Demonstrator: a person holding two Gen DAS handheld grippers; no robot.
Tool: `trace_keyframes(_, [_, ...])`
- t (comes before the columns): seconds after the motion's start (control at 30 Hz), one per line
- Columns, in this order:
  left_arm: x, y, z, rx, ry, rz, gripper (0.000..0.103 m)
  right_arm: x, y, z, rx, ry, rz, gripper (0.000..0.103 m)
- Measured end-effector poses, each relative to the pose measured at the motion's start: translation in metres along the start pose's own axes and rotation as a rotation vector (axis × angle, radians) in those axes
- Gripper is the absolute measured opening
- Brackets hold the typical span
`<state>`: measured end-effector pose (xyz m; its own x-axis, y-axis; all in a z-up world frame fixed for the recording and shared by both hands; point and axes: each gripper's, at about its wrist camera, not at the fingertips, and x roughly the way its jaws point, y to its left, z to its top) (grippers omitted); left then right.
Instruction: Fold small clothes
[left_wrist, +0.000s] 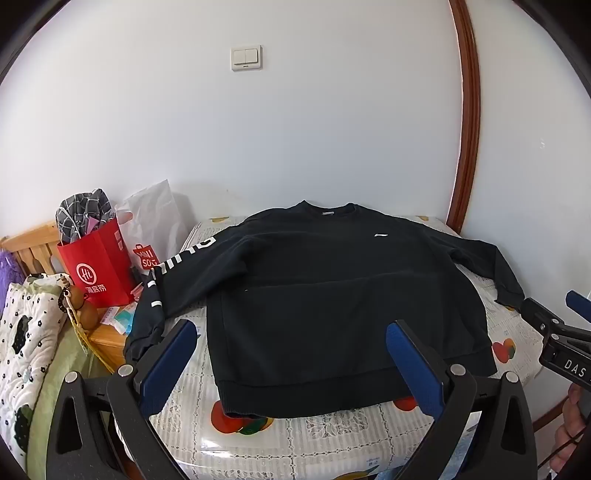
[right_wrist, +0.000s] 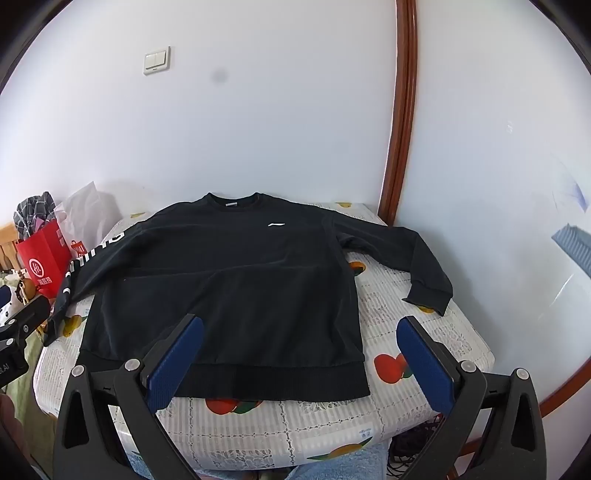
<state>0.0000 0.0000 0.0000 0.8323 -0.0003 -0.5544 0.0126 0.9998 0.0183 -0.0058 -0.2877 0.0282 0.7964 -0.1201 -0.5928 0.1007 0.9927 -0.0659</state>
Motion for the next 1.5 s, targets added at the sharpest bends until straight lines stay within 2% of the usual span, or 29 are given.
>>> trace_keyframes(1.5, [0.0004,-0.0001,0.0,-0.007,0.007,0.003,0.103,-0.0016,-0.0003,0.0013,-0.006,0.001,0.002,0.103])
